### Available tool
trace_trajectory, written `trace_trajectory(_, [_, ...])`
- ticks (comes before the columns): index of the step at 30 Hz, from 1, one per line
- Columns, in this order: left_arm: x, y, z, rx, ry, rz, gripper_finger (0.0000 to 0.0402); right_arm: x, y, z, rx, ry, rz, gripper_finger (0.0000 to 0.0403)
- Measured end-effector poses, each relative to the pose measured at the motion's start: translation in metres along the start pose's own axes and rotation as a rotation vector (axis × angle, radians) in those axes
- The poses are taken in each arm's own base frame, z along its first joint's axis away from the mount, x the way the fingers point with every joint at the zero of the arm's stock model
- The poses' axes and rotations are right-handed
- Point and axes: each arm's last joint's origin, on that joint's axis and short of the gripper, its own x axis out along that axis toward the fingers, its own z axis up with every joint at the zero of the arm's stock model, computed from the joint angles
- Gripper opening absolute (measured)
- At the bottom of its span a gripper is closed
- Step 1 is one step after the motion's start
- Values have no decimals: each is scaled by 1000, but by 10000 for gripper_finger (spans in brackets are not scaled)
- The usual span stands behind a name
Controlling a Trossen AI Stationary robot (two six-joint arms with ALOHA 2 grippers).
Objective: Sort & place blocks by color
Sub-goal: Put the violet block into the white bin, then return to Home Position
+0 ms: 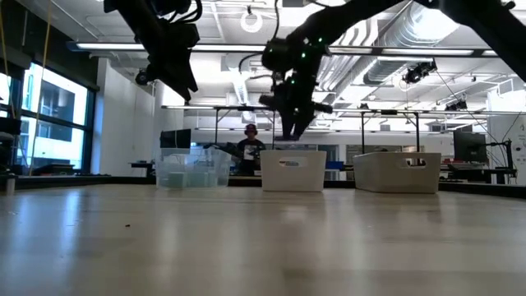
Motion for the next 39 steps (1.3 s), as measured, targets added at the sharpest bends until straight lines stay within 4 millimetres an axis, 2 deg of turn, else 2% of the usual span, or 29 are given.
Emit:
trace_trajectory(8, [0, 0, 0, 0, 0, 0, 142, 30, 14, -19, -13, 161, 6, 83])
trace_trajectory(16, [0, 0, 0, -1, 0, 0, 142, 49, 27, -36, -51, 275, 19, 83])
trace_trajectory(23, [0, -1, 0, -10, 0, -3, 142, 49, 26, -38, -56, 295, 13, 87])
trace_trajectory(35, [0, -1, 0, -15, -1, -3, 142, 51, 23, -35, -71, 288, 23, 148])
trace_trajectory(39, [0, -3, 4, -17, -34, -70, 142, 44, 23, -32, -67, 303, 29, 154])
